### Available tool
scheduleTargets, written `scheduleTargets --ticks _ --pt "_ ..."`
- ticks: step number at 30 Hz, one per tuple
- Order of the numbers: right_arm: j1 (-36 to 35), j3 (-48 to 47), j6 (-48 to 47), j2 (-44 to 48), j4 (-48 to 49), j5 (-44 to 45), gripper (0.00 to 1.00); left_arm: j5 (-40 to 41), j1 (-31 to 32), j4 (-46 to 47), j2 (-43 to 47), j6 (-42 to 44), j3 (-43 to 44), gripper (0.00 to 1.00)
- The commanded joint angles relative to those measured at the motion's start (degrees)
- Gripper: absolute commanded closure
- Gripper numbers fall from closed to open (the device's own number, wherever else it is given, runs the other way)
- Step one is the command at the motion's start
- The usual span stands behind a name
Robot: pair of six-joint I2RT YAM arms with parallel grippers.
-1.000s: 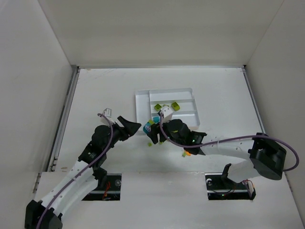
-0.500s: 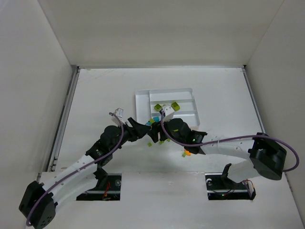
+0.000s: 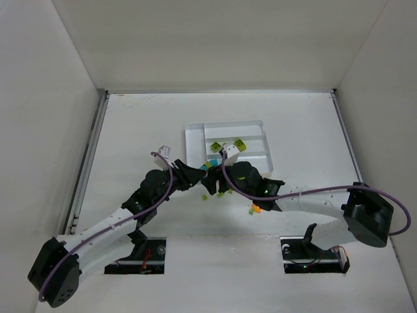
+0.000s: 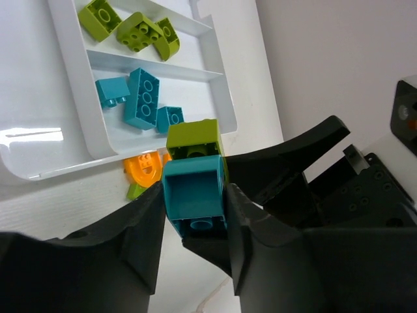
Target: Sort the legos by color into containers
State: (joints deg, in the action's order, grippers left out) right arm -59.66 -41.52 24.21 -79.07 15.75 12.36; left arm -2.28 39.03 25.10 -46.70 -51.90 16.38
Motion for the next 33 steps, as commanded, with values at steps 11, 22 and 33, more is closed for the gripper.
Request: scheduleTargets --ticks 11,22,33 --pt "-0.41 3.36 0.31 4.97 3.41 -1.89 0.01 -0.7 -2.24 6.01 2.22 -2.32 -0.47 0.81" --pt "11.26 13.39 14.79 19.13 17.72 -21.39 0.0 -14.32 -9.62 15.57 0.73 -5.93 -3.54 0.82" --pt "19.45 13.13 33.09 5.6 35.56 -31.51 0.0 -19.42 -9.98 29.03 -1.55 -11.2 -5.75 0.82"
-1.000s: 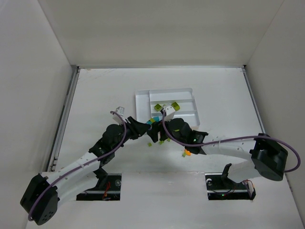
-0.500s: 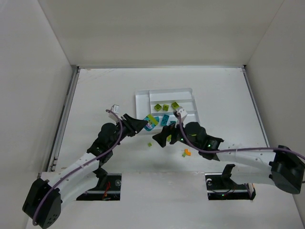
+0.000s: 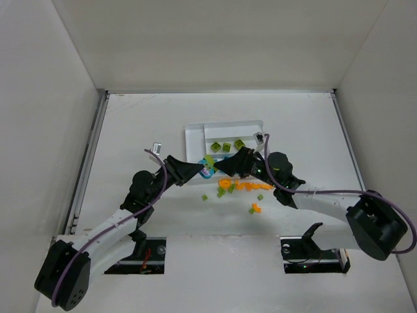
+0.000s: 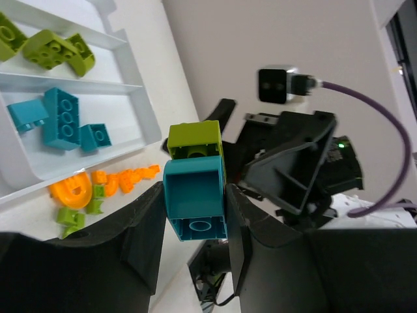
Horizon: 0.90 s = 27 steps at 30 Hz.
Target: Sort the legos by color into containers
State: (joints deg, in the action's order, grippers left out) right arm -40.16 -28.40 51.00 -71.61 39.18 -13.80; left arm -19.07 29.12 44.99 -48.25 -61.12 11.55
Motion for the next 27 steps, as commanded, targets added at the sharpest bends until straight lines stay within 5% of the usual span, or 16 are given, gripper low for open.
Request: scheduleTargets --ticks 1,17,27 --pt "-0.22 0.28 7.35 -2.65 14.67 -5.88 0.0 -2.9 -0.08 9.76 -0.09 -2.24 -1.09 0.82" --pt "-0.4 2.56 21.15 -14.6 37.36 -10.54 0.4 -3.43 -0.52 12.14 0.61 -3.04 -2.41 0.82" --pt "0.3 3.79 22.03 -14.78 39.4 -9.05 0.59 -3.43 -0.69 11.7 0.79 -2.77 -2.94 0.82"
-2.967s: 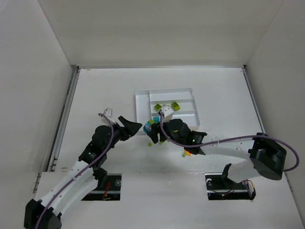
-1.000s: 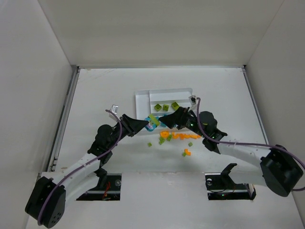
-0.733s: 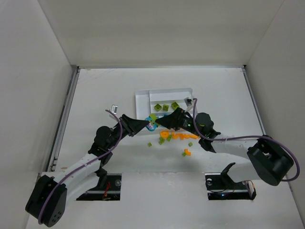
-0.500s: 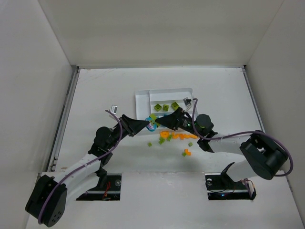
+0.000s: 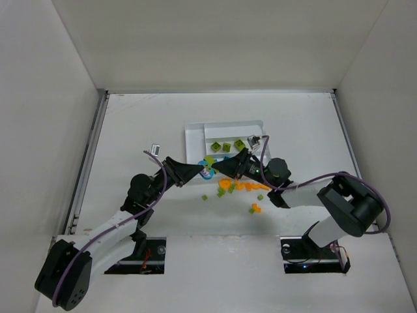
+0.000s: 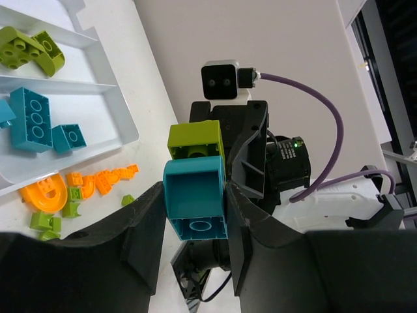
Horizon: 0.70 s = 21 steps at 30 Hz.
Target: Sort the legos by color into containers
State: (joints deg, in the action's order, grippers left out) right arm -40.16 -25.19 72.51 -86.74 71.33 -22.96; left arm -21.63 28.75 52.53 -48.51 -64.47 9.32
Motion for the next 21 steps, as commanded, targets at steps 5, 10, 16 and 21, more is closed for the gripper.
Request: scheduleTargets --ticks 5,10,16,21 --pt "2.85 1.72 -0.09 2.36 6.28 -0.07 0.62 -0.78 -0.5 3.98 1.05 0.83 -1.41 0.82" --pt "6.71 2.86 -1.14 5.26 3.74 -0.59 0.63 -0.96 -0.94 3.63 0.96 1.01 -1.85 0.82" --pt "9.79 2.78 -3.6 7.9 -1.62 -0.68 0.63 -0.87 -1.11 3.37 0.35 1.71 -2.03 0.82" --pt "13.75 0.15 -10.7 9.22 -20.57 4.22 0.63 0.44 -0.41 1.7 -1.32 3.47 -0.8 0.82"
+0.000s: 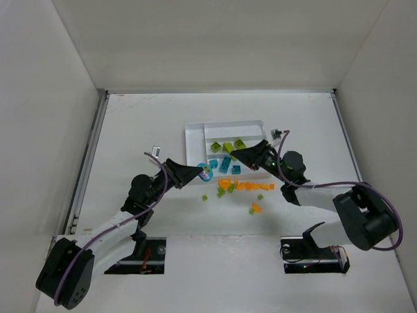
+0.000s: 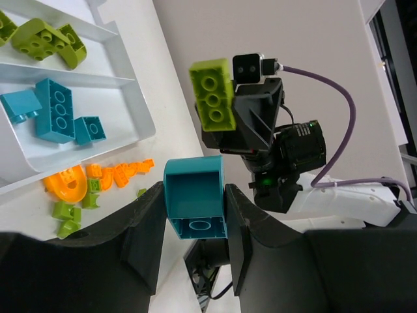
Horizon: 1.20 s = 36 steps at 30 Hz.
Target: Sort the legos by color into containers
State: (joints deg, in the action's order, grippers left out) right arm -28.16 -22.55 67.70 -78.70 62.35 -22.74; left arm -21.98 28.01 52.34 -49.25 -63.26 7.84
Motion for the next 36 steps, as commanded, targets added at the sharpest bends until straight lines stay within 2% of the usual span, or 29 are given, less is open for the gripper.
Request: scheduleTargets --ticks 1,7,11,19,36 --pt "2.1 -3.72 -8.35 1.7 -17.46 6.37 0.63 1.32 0.59 1.63 -1.01 2.7 0.95 0.81" --pt "1.23 -15.39 -24.26 2.59 -47.97 27.54 0.62 4.22 2.97 1.54 -6.19 6.31 2.79 0.8" --pt "0.79 -22.18 -28.85 -1.1 -56.62 34.25 0.62 6.68 4.37 1.45 -9.36 8.15 4.82 0.8" --pt "0.79 -31.15 -32.37 -9.45 -66.47 37.77 0.63 8.97 5.43 1.45 -15.34 9.65 8.68 0.8" --pt "2.19 -38.0 -30.79 -17.01 -70.95 41.9 0.63 9.41 7.98 2.95 -22.73 10.18 11.24 0.8"
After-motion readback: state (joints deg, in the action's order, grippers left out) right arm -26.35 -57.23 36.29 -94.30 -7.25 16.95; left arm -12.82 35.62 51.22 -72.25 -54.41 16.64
